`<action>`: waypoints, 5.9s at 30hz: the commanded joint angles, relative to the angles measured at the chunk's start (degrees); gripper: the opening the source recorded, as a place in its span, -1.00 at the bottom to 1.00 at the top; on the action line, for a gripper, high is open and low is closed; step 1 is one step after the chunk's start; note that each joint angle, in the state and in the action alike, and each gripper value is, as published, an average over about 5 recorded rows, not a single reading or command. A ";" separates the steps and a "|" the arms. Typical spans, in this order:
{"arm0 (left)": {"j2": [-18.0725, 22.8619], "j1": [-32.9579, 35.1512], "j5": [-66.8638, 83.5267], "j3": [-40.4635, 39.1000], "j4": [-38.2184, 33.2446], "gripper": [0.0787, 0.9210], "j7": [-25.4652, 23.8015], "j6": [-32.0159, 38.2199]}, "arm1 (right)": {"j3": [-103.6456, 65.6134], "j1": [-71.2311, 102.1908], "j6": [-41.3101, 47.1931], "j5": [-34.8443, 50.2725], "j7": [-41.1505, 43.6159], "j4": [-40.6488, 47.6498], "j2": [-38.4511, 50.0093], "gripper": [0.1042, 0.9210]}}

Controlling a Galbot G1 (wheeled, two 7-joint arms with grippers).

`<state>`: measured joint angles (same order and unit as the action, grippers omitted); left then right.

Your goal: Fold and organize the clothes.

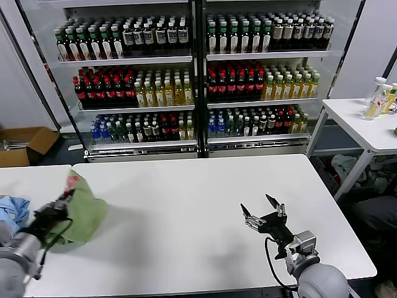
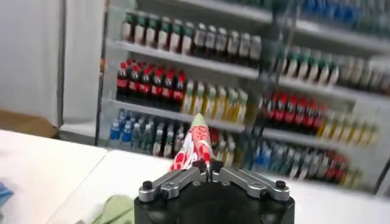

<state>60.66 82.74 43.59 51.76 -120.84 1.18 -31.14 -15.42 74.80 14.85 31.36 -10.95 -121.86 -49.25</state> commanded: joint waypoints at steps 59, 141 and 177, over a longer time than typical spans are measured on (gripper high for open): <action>14.36 6.46 -11.77 -5.18 -0.72 0.77 10.46 17.30 | 39.08 -30.25 2.78 10.31 -21.41 26.45 -28.24 0.76; 17.22 10.78 -17.97 -10.22 -9.71 0.77 4.98 15.44 | 2.91 -2.49 -8.78 -6.15 -3.12 5.01 0.70 0.50; 15.39 13.94 -21.72 -8.29 -11.31 0.77 2.72 14.27 | -6.36 10.99 -8.94 -15.68 -3.93 -2.02 -1.94 0.76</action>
<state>76.10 96.43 22.29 43.38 -131.98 4.03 -16.84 -20.44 84.12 5.53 17.28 -14.58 -122.92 -51.18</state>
